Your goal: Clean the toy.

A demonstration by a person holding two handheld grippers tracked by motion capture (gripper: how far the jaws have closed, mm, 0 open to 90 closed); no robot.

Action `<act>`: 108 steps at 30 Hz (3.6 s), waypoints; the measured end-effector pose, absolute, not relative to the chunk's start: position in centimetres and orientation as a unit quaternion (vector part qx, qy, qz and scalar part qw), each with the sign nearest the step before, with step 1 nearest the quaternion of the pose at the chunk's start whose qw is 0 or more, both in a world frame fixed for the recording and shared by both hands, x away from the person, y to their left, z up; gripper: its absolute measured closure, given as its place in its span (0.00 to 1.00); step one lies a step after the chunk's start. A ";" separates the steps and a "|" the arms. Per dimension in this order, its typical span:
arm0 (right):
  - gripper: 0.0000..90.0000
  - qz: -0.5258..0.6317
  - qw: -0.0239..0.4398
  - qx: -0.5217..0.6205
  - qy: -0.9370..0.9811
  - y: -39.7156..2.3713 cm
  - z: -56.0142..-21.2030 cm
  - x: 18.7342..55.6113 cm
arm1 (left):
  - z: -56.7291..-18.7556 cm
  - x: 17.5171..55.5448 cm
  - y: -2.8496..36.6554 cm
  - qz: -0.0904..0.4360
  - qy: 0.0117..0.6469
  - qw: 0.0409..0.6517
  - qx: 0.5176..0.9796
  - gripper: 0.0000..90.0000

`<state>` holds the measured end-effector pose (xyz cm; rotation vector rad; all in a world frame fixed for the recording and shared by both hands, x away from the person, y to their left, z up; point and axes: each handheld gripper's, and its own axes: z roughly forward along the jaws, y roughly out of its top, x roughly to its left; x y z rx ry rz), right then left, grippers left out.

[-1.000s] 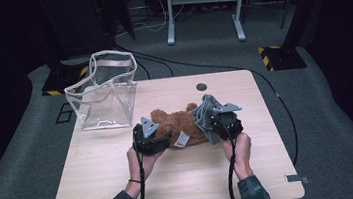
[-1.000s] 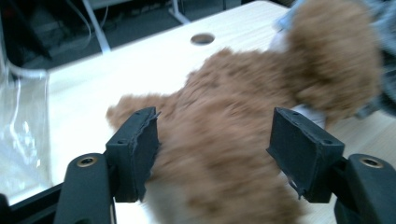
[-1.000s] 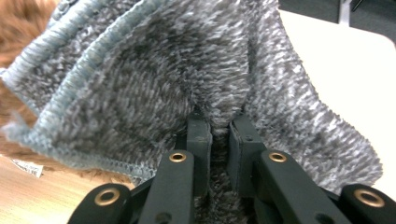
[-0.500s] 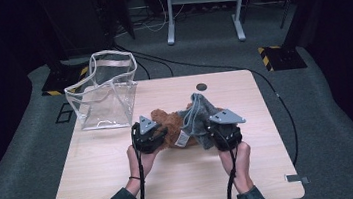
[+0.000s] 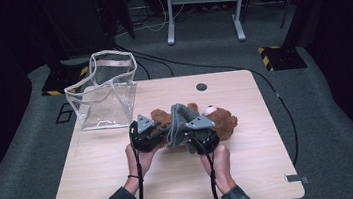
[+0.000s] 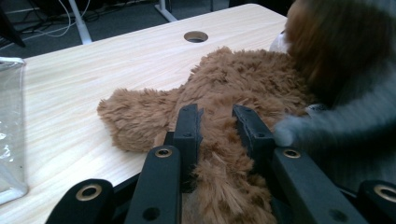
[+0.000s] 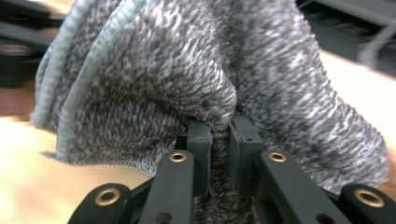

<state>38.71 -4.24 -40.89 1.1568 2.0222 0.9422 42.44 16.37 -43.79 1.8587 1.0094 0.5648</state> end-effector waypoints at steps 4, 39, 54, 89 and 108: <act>0.90 0.341 0.343 0.456 0.747 -5.9 -40.6 39.1 | -43.9 42.2 15.9 0.235 0.402 0.425 0.776 0.58; 0.90 0.387 0.306 0.423 0.760 -4.1 -42.0 37.3 | -44.1 42.3 17.7 0.117 0.412 0.449 0.784 0.75; 0.90 0.390 0.268 0.400 0.784 -0.6 -44.4 39.6 | -42.1 43.5 18.2 0.090 0.423 0.480 0.763 0.79; 0.90 0.325 0.282 0.371 0.823 0.6 -46.2 39.6 | -42.1 44.0 18.4 0.116 0.419 0.474 0.766 0.80; 0.90 0.324 0.274 0.387 0.818 -1.2 -47.0 39.8 | -42.2 44.1 18.4 0.115 0.417 0.476 0.765 0.80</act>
